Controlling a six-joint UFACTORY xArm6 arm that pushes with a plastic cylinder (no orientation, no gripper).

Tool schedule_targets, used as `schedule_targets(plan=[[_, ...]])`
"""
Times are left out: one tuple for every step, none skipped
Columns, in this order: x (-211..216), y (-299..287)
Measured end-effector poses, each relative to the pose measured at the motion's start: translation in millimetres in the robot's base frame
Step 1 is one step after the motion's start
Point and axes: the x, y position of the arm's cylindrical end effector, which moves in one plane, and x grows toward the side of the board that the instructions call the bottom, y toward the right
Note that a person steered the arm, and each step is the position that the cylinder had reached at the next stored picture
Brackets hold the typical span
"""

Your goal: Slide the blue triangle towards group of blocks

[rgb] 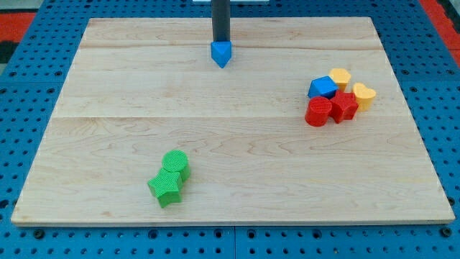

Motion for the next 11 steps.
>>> schedule_targets(plan=[[28.6, 0.0], [60.0, 0.0], [80.6, -53.8], [111.3, -72.1], [115.5, -63.9], [108.6, -60.4], [106.5, -38.5], [92.5, -20.5], [94.8, 33.5], [89.3, 56.3], [55.8, 54.3]])
